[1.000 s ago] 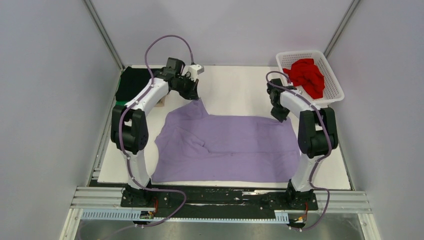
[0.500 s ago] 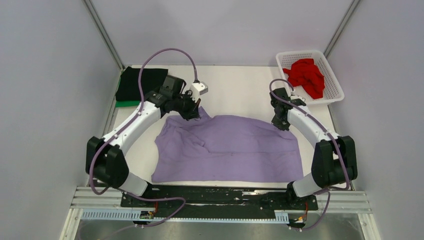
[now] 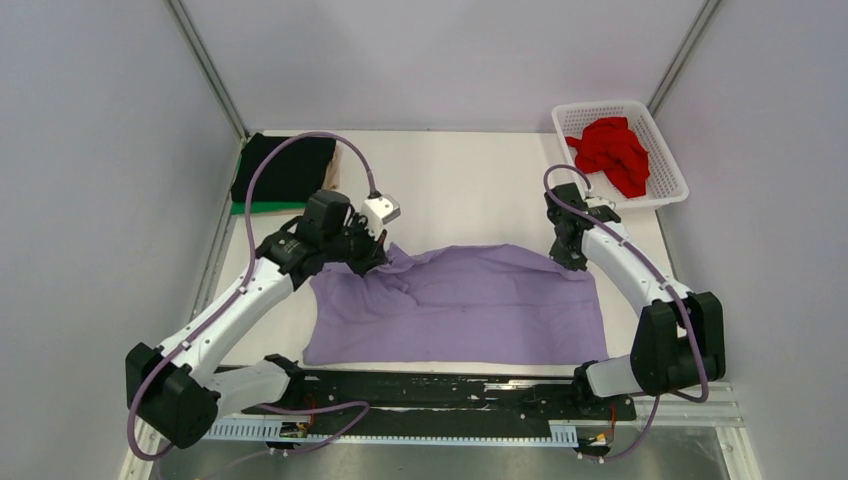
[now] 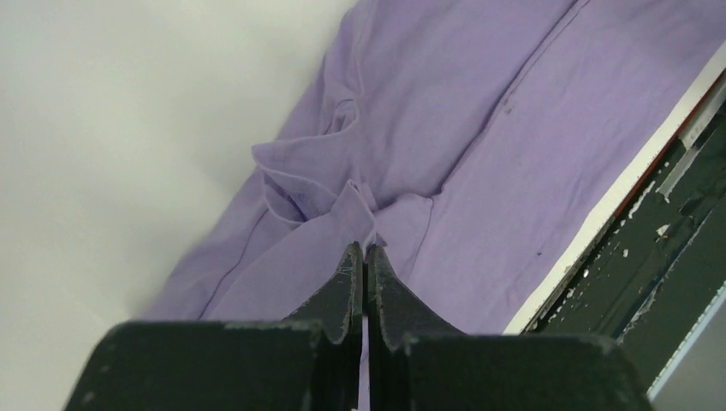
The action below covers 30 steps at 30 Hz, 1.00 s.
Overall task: Fold and stack the t-shirts
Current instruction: Fold the other side of the tshirt into a rectangle
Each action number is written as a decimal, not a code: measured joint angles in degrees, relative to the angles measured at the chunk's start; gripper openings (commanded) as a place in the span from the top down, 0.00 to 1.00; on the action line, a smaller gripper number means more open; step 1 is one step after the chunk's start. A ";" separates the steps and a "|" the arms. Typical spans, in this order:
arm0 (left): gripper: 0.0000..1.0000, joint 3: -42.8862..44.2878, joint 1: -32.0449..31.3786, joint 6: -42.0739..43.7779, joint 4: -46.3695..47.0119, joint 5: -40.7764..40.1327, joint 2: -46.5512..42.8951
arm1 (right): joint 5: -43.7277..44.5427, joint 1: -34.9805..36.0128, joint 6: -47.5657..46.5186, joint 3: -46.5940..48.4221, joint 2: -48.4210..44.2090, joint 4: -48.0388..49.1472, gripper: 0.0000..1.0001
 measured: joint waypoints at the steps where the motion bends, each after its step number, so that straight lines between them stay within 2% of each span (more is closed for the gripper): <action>1: 1.00 -1.42 -0.11 -0.20 0.50 -0.26 -1.49 | 0.02 0.00 -0.24 -0.13 -0.15 -0.15 0.98; 13: 1.00 -13.68 -0.39 1.03 3.17 -3.02 -22.38 | 0.17 0.00 -1.49 -2.08 -1.55 -3.32 0.94; 19: 1.00 -14.49 -0.39 1.31 4.13 -3.52 -23.76 | -1.11 0.00 -1.49 -2.08 -3.06 -5.05 0.90; 23: 1.00 -15.26 -0.42 1.27 4.13 -4.20 -24.39 | -2.36 0.00 -0.42 -2.08 -3.23 -7.02 0.82; 30: 0.96 -16.31 -0.39 1.27 4.59 -4.72 -29.46 | -0.09 0.04 7.63 -2.08 -2.56 -16.02 0.73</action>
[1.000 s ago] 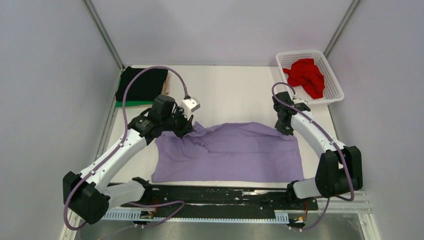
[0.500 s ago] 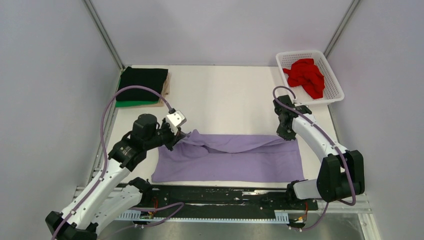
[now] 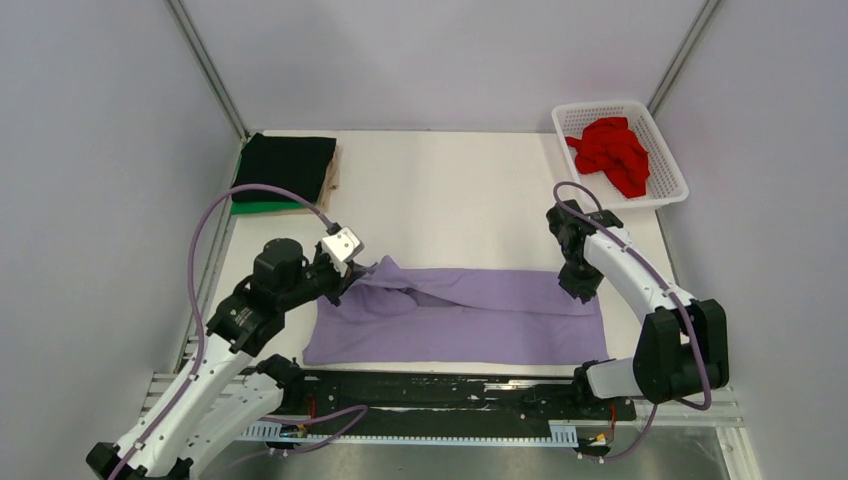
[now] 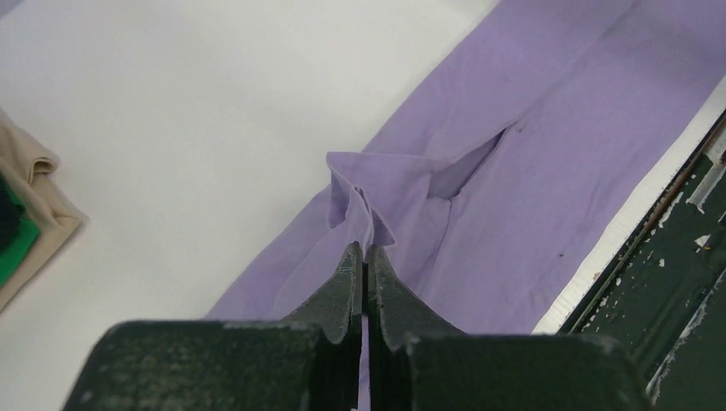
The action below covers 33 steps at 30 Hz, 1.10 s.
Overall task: Fold and stack the t-shirts
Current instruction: Fold the other side of the tshirt into a rectangle
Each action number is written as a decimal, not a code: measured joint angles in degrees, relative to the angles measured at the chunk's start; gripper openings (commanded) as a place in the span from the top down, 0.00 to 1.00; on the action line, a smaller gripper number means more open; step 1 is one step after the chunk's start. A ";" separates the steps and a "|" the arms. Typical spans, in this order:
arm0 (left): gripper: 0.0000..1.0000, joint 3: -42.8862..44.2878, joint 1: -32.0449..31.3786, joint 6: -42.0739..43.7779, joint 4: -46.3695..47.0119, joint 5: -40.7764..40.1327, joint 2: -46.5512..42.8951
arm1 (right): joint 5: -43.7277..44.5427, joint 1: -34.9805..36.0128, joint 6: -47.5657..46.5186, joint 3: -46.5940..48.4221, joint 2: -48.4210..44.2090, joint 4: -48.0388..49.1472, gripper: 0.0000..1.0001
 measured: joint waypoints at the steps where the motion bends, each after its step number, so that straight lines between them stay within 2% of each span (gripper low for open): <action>1: 0.95 0.00 0.00 0.00 0.04 0.00 -0.26 | 0.44 0.00 1.11 0.00 0.31 -1.14 0.73; 3: 0.90 0.00 -0.02 0.00 0.13 0.00 -0.52 | 1.38 0.00 3.10 0.00 0.92 -3.17 0.64; 4: 0.84 0.00 -0.02 0.00 0.26 0.00 -0.52 | 1.75 0.00 3.85 0.00 1.09 -3.78 0.59; 5: 0.82 0.00 -0.02 -0.02 0.37 -0.02 -0.52 | 2.12 0.00 4.52 0.00 1.25 -4.31 0.58; 7: 0.71 -0.02 -0.02 -0.07 0.44 -0.04 -0.35 | 2.75 0.00 5.42 0.11 1.29 -4.98 0.55; 8: 0.58 -0.02 -0.02 -0.11 0.42 -0.04 -0.17 | 3.08 0.00 5.64 0.31 1.29 -5.25 0.50; 9: 0.52 -0.04 -0.02 -0.09 0.44 0.00 -0.15 | 3.30 0.00 5.86 0.57 1.29 -5.33 0.48; 10: 0.32 -0.15 -0.02 0.02 0.50 0.04 -0.28 | 3.63 0.00 5.99 0.96 1.27 -5.31 0.47; 11: 0.16 -0.31 0.00 -0.28 0.63 0.22 -0.74 | 3.96 0.00 5.99 1.53 1.14 -5.20 0.42; 12: 0.04 -0.52 -0.02 -0.04 0.85 0.42 -1.36 | 4.13 0.00 5.95 1.95 0.85 -4.90 0.31; 14: 0.01 -1.20 0.00 -0.50 1.40 1.57 -3.85 | 4.17 0.00 5.44 2.36 -0.74 -3.39 0.14; 16: 0.00 -2.10 -0.02 -0.85 2.03 2.51 -7.39 | 3.52 0.00 3.96 2.38 -3.43 -1.33 0.05; 19: 0.00 -2.99 -0.02 -3.37 3.45 1.01 -13.09 | -0.52 -0.02 -0.59 2.38 -8.07 3.61 0.02; 23: 0.00 -2.75 -0.11 -10.08 9.44 -8.07 -13.68 | -14.67 -0.15 -9.44 0.81 -12.37 14.67 0.00; 26: 0.00 1.18 -0.09 -17.00 10.25 -17.22 -5.29 | -31.19 0.79 -15.39 -2.43 -13.62 25.64 0.00; 28: 0.00 7.85 0.44 -23.30 8.31 -22.25 4.83 | -40.59 3.85 -18.36 -4.76 -13.42 33.64 0.00; 31: 0.00 16.87 3.39 -31.87 5.75 -22.82 18.47 | -51.01 10.78 -21.84 -6.10 -10.78 43.69 0.00; 33: 0.00 18.51 6.69 -36.63 5.14 -20.24 25.57 | -56.26 16.00 -24.65 -5.53 -6.62 50.14 0.00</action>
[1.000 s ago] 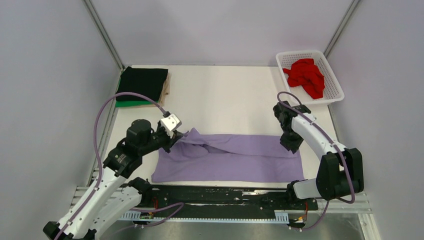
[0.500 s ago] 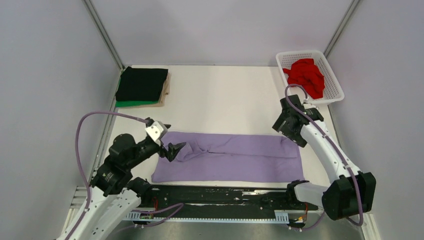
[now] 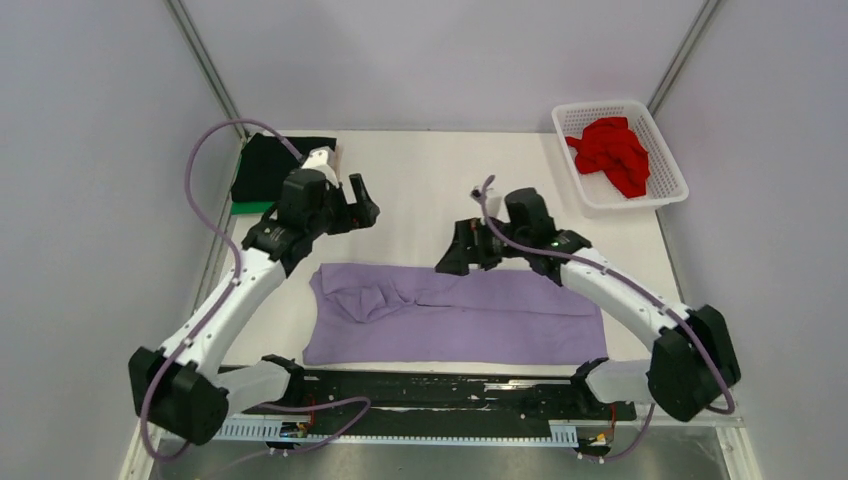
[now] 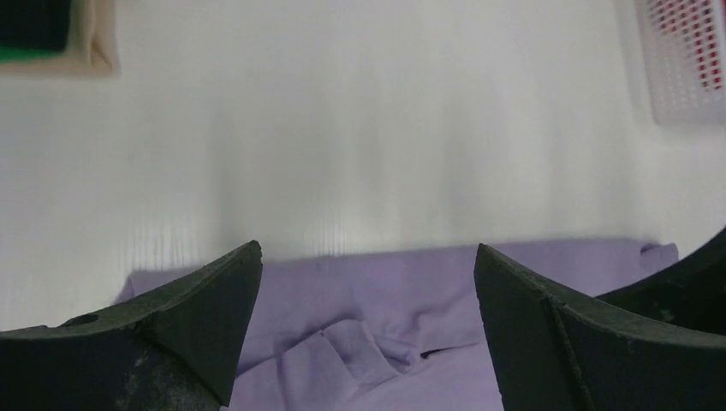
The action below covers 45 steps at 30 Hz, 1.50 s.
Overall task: Fold and stack the t-shirts
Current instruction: Fold the other side of the tshirt into a rectangle
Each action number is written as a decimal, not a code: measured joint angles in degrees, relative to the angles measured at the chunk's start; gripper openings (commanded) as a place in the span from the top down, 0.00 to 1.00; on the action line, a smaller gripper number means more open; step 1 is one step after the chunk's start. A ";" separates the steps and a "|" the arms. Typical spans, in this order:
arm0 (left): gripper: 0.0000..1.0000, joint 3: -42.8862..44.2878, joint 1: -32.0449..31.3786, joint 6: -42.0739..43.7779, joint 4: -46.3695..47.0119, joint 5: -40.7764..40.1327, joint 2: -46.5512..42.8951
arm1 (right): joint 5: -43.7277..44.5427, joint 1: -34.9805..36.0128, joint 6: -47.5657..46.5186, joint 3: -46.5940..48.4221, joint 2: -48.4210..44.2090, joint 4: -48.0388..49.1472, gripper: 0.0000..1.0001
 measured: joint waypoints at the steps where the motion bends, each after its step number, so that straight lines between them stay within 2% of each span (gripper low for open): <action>1: 0.00 -0.55 1.99 -2.14 -0.50 2.05 2.64 | -1.55 2.08 -1.40 0.66 2.40 1.95 0.00; 6: 0.00 -11.52 11.28 -9.86 1.31 13.75 11.91 | -4.39 11.93 -8.50 6.95 16.41 7.89 0.02; 9: 0.00 -16.28 13.11 -11.87 1.53 18.16 16.41 | -3.08 15.74 -12.04 11.21 23.74 9.20 0.02; 17: 0.00 -17.64 15.02 -12.96 6.80 22.23 20.98 | 1.20 19.43 -19.19 22.71 40.61 10.56 0.04; 20: 0.00 -17.62 16.13 -13.18 7.34 23.71 21.73 | 1.62 19.96 -21.16 24.06 42.88 10.62 0.05; 30: 0.00 -17.31 16.76 -13.14 7.28 24.65 22.16 | 3.89 27.08 -26.10 23.96 43.39 11.47 0.05; 45: 0.00 -15.02 16.96 -12.33 4.83 24.15 23.80 | 9.29 33.05 -26.34 13.77 32.74 11.63 0.06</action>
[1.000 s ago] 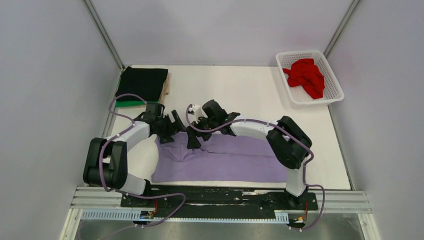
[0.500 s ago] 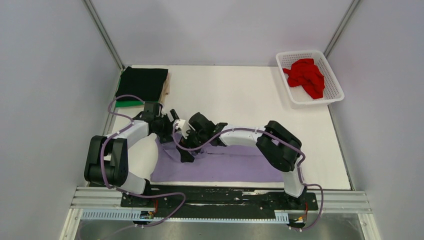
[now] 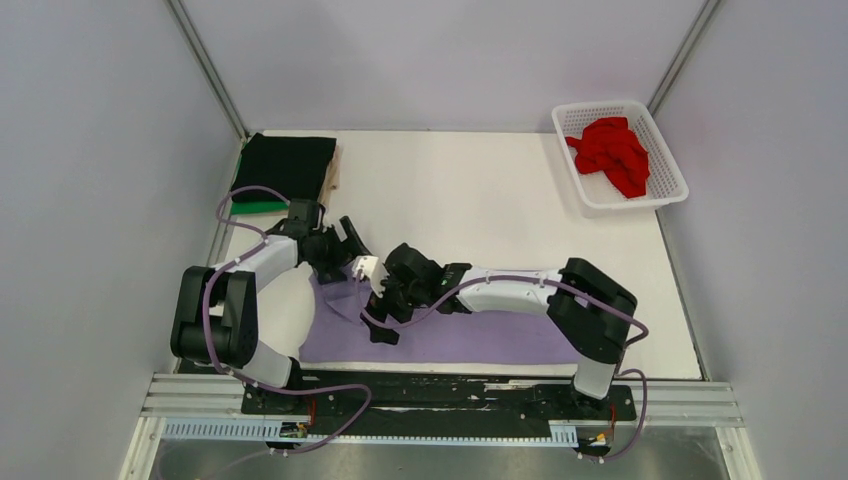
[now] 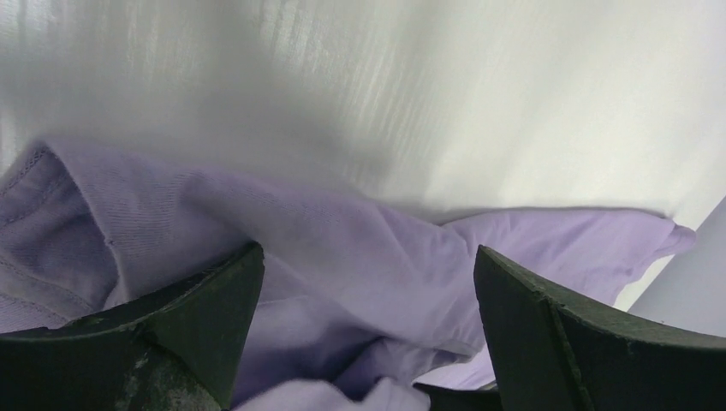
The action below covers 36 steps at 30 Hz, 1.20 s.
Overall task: Fold and stack the t-shirts
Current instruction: Fold the other side of the tshirt into a rectangle
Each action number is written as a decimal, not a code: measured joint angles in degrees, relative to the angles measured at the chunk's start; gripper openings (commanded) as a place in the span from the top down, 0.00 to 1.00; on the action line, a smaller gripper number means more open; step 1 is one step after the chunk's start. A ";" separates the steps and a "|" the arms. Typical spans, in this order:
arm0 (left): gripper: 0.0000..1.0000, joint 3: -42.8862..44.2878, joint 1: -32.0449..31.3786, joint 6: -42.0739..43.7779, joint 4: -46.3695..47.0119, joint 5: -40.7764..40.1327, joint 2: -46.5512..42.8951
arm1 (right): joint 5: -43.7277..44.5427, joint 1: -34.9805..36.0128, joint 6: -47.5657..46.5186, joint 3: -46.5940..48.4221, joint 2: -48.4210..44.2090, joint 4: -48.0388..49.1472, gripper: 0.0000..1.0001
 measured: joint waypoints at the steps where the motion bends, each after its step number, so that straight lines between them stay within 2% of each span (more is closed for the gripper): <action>1: 0.00 0.13 0.07 0.17 0.00 -0.31 0.02 | 0.61 0.22 0.39 -0.57 -1.03 -0.09 0.06; 5: 0.00 0.37 0.39 1.03 -0.22 -0.92 0.04 | 4.42 0.57 2.80 -0.72 -3.10 0.17 0.07; 10: 0.00 0.50 0.39 2.10 -0.57 -0.98 0.04 | 7.67 -0.46 6.86 1.84 -1.97 -0.59 0.18; 15: 0.00 0.50 0.39 2.97 -0.66 -0.87 0.04 | 7.08 -2.45 9.92 6.23 2.19 -0.68 0.20; 23: 0.00 0.50 0.39 4.17 -0.83 -0.66 -0.04 | 8.11 -3.04 11.39 7.65 5.97 -2.03 0.23; 30: 0.00 0.50 0.39 4.98 -0.98 -0.63 -0.09 | 9.84 -3.72 13.27 7.63 6.01 -3.08 0.25; 36: 0.00 0.52 0.42 5.20 -1.01 -0.44 -0.11 | 10.64 -3.98 19.78 6.95 4.00 -4.35 0.29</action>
